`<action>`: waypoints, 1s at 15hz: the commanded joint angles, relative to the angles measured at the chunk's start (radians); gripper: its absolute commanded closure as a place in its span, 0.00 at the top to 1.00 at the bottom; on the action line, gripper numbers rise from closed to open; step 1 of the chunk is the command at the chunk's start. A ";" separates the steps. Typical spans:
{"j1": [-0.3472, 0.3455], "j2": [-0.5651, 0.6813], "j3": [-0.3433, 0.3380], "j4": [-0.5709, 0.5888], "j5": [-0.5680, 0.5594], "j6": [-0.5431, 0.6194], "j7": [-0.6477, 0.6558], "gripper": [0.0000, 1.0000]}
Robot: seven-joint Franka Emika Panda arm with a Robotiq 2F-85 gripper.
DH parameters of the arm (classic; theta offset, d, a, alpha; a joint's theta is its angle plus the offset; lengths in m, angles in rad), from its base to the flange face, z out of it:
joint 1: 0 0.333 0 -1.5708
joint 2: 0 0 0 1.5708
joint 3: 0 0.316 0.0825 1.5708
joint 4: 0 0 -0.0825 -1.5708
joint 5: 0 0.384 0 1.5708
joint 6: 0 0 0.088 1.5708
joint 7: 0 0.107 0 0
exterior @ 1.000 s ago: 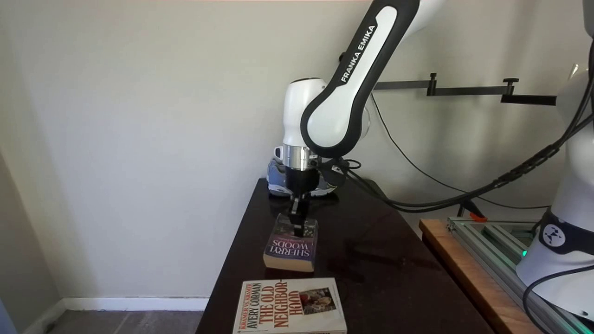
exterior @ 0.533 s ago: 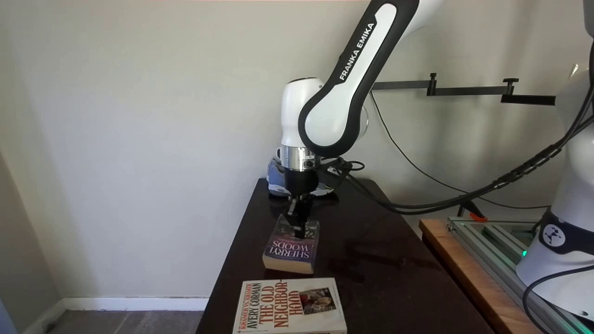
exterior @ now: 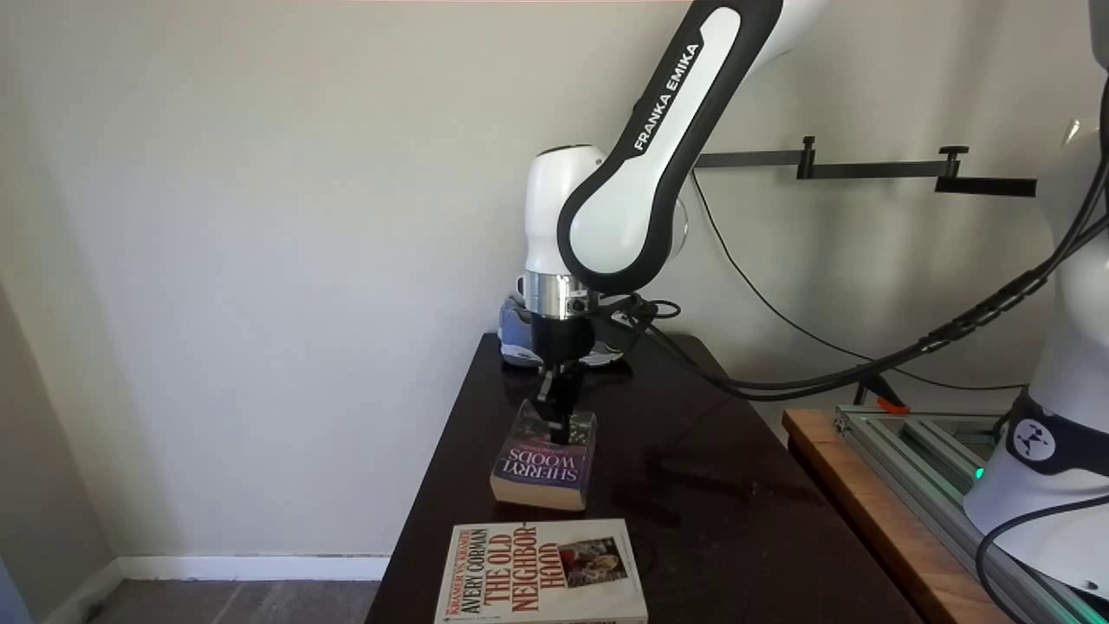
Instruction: Rotate the book on the right.
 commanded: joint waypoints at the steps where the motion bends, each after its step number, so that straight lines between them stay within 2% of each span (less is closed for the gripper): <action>1: 0.034 0.028 -0.049 0.002 -0.013 0.056 0.071 0.00; 4: 0.068 0.060 -0.086 -0.003 0.001 0.130 0.198 0.00; 7: 0.110 0.083 -0.121 0.006 0.019 0.142 0.350 0.00; 11: 0.167 0.089 -0.164 0.018 0.032 0.085 0.548 0.00; 15: 0.189 0.086 -0.172 0.020 0.058 0.038 0.669 0.00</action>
